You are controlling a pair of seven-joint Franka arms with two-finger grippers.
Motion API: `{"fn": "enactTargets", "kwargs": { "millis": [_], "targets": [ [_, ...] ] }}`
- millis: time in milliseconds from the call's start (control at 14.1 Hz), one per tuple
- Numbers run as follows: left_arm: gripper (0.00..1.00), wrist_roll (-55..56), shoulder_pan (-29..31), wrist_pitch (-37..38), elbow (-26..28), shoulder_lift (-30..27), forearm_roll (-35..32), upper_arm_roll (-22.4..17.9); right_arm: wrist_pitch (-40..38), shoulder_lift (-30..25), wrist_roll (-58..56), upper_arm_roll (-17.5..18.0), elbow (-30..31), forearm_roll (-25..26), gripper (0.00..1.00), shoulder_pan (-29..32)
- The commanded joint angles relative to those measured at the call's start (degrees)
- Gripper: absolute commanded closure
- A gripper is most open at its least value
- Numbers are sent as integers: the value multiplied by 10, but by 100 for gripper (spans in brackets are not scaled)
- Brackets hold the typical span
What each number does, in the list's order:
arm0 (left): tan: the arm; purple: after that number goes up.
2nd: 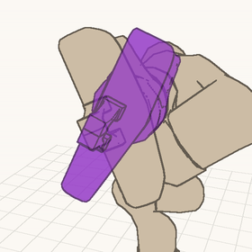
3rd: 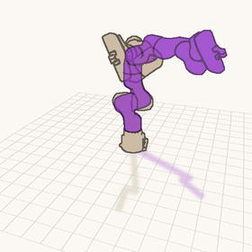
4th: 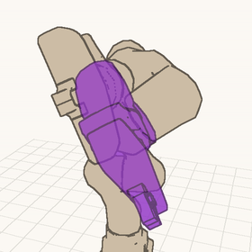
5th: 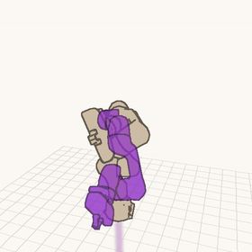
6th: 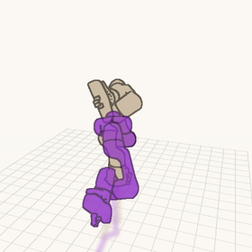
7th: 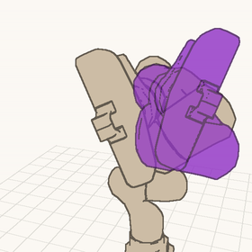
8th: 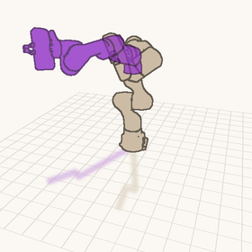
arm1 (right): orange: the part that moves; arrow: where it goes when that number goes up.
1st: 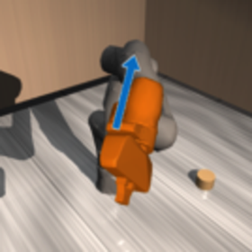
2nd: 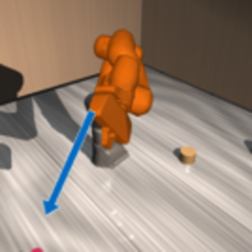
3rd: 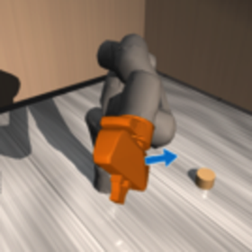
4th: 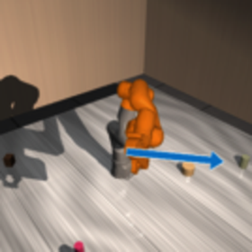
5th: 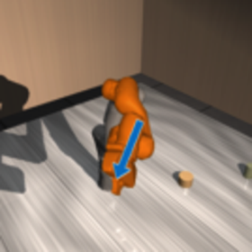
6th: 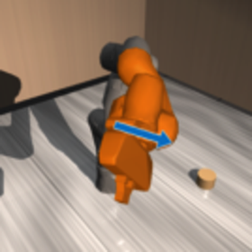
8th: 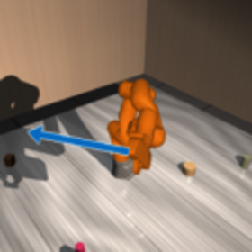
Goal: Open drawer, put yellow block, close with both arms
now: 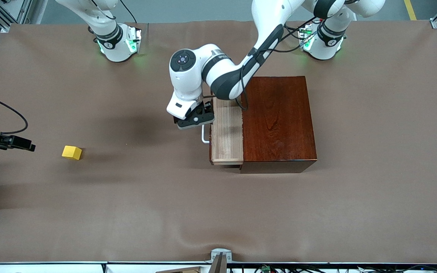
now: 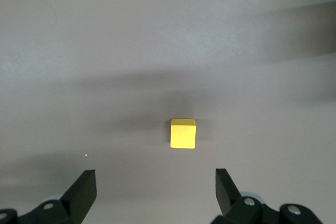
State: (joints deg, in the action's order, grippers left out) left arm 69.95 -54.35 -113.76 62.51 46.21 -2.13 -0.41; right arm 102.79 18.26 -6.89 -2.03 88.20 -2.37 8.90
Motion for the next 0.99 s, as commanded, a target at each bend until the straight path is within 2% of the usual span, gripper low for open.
{"fn": "enactTargets", "kwargs": {
  "millis": [0, 212, 424, 636, 848, 919],
  "targets": [
    [0, 5, 4, 52, -6, -48, 3, -8, 21, 28, -5, 8, -11, 1, 0, 9],
    [0, 3, 40, 98, 6, -113, -2, -13, 38, 57, 0, 8, -10, 12, 0, 5],
    [0, -8, 79, 182, 7, -169, -31, -13, 52, 88, 0, 8, -7, 13, 0, 12],
    [0, -17, 120, 230, 8, -204, -34, -13, 52, 106, -6, 8, -1, 15, 0, 19],
    [0, -66, 158, 265, 8, -227, -34, -13, 54, 135, -7, 10, -1, 80, 0, 12],
    [0, -91, 175, 273, 8, -234, -34, -13, 54, 138, -6, 10, 2, 80, 0, 10]
  ]
}}
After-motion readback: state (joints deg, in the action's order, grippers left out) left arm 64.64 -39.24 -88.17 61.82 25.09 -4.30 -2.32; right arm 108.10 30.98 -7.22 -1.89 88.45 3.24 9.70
